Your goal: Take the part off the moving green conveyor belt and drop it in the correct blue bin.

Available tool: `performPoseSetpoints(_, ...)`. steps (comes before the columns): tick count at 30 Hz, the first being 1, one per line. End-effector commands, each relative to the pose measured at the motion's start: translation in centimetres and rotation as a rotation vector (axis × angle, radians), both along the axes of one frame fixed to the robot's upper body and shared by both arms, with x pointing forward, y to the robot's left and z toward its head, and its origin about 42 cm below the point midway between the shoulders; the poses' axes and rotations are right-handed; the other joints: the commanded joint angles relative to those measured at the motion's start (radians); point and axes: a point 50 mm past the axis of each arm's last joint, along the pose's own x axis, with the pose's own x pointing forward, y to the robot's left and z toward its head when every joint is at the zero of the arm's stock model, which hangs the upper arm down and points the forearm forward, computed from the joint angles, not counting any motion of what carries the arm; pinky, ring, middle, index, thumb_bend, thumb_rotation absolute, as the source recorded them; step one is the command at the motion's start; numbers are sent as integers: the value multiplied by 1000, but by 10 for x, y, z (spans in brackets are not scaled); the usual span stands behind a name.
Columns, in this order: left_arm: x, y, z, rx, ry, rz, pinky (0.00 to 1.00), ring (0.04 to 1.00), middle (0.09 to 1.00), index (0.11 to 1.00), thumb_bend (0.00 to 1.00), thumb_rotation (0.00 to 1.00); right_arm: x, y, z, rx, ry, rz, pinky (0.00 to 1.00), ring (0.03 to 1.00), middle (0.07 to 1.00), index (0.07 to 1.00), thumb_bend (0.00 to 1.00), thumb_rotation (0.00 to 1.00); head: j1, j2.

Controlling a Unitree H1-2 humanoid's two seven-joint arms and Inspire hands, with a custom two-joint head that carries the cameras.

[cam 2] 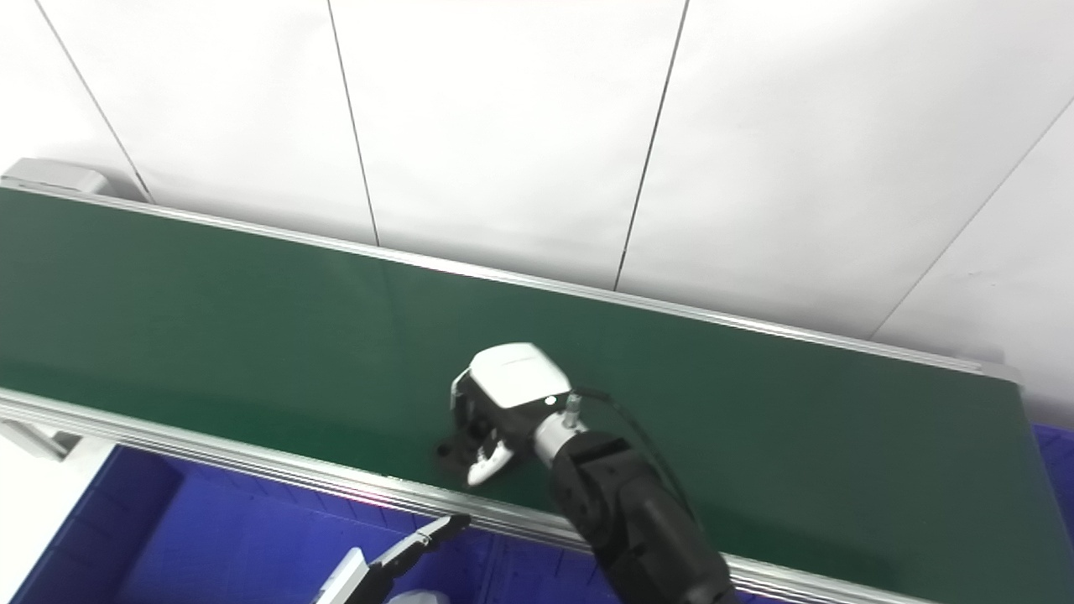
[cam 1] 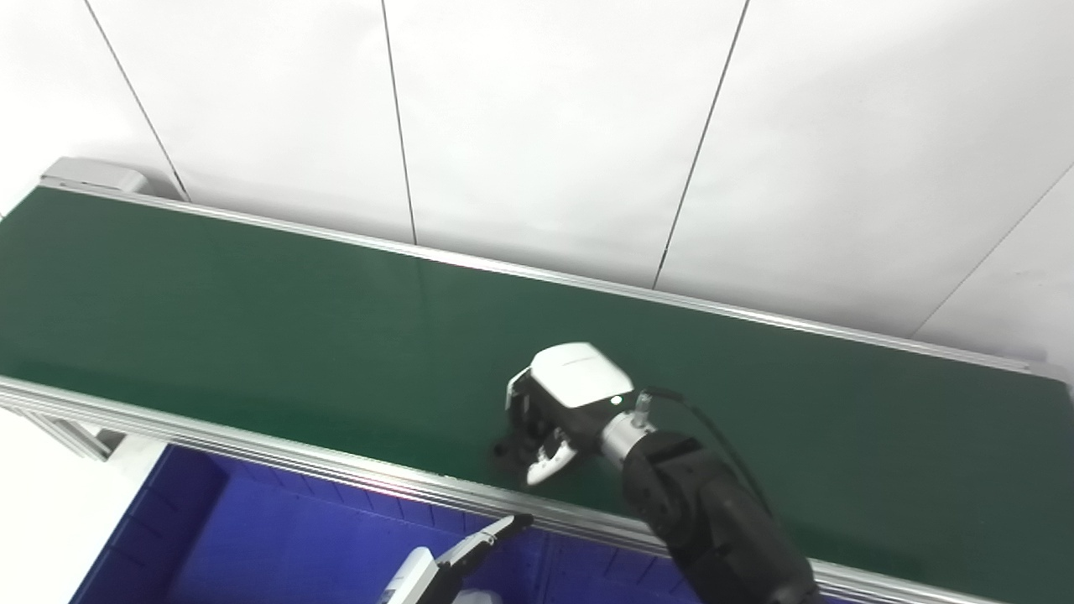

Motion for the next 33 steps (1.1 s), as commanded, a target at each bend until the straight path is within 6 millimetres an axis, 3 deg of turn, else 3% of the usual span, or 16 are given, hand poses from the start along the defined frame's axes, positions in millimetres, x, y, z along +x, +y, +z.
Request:
performPoseSetpoints(1, 0, 1, 7, -19, -35, -7, 840, 879, 897, 904, 759, 865, -14, -4, -20, -68, 62, 65, 276, 358, 449, 511, 520, 0, 1, 1)
performPoseSetpoints(12, 1, 2, 7, -14, -43, -8, 834, 874, 892, 899, 759, 874, -11, -3, -14, -74, 40, 90, 296, 369, 448, 507, 522, 0, 3, 0)
performPoseSetpoints(16, 0, 2, 7, -25, -34, -4, 834, 875, 890, 896, 756, 858, -10, -5, -3, -47, 40, 86, 307, 373, 440, 511, 520, 0, 2, 2)
performPoseSetpoints(21, -1, 2, 7, -23, -36, -3, 832, 876, 890, 897, 748, 856, -11, -14, 24, 111, -15, 40, 248, 319, 418, 516, 519, 0, 2, 6)
performPoseSetpoints(28, -1, 4, 9, -20, -36, -8, 835, 878, 892, 898, 755, 866, -10, -32, 77, 279, -33, -55, 314, 399, 437, 513, 522, 0, 0, 13)
performPoseSetpoints(33, -2, 6, 11, -21, -38, -9, 838, 876, 891, 896, 750, 862, -14, -45, 100, 355, -43, -104, 345, 424, 438, 517, 520, 0, -3, 22)
